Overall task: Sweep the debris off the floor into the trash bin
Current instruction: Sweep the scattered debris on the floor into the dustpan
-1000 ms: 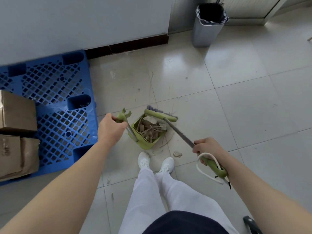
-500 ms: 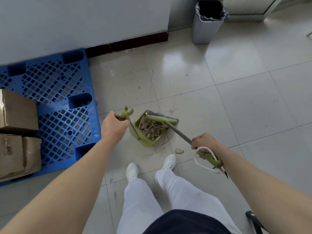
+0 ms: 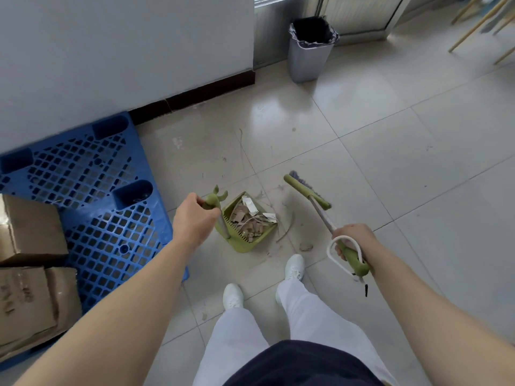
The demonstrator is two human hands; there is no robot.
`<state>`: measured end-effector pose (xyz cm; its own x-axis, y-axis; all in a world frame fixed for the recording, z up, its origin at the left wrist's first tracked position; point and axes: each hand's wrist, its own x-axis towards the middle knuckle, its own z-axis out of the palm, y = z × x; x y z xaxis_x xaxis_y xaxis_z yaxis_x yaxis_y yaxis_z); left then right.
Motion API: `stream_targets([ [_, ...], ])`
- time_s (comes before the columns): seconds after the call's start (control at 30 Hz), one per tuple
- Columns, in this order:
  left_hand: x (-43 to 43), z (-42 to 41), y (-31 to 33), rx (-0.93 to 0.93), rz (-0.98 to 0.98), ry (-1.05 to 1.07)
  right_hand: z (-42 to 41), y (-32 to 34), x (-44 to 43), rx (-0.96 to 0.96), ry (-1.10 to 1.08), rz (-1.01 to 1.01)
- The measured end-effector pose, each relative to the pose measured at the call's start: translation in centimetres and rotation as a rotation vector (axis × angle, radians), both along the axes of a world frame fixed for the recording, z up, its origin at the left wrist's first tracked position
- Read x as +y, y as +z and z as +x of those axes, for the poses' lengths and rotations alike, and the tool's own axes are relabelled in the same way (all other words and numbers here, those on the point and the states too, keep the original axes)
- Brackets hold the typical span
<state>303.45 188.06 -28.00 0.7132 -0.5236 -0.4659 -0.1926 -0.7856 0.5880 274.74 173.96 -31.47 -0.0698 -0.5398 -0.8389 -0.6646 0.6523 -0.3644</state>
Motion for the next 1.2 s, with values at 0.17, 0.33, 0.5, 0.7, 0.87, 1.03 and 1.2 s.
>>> stream_targets([
  [0.17, 2.8, 1.9, -1.0, 0.02, 0.038, -0.124, -0.5, -0.4, 5.4, -0.035, -0.366, 0.037],
  [0.33, 2.7, 1.9, -0.8, 0.015, 0.018, -0.127, 1.0, -0.4, 6.2, -0.212, -0.581, 0.042],
  [0.5, 3.0, 1.9, -1.0, 0.003, 0.027, -0.135, 5.6, -0.9, 7.5, -0.391, -0.706, 0.052],
  [0.7, 2.3, 2.0, -1.5, 0.005, 0.041, -0.141, 9.7, 0.1, 6.6, -0.612, -0.868, 0.078],
  [0.87, 1.3, 1.6, -1.6, 0.006, 0.028, -0.132, 8.0, 0.2, 5.6, -0.571, -0.842, 0.097],
  [1.03, 0.8, 1.6, -1.7, -0.004, 0.024, -0.108, 7.3, 1.4, 2.7, -0.336, -0.532, 0.004],
  [1.2, 0.8, 0.9, -2.1, -0.005, 0.047, -0.07, 8.3, -1.2, -0.4, -0.159, -0.307, 0.033],
])
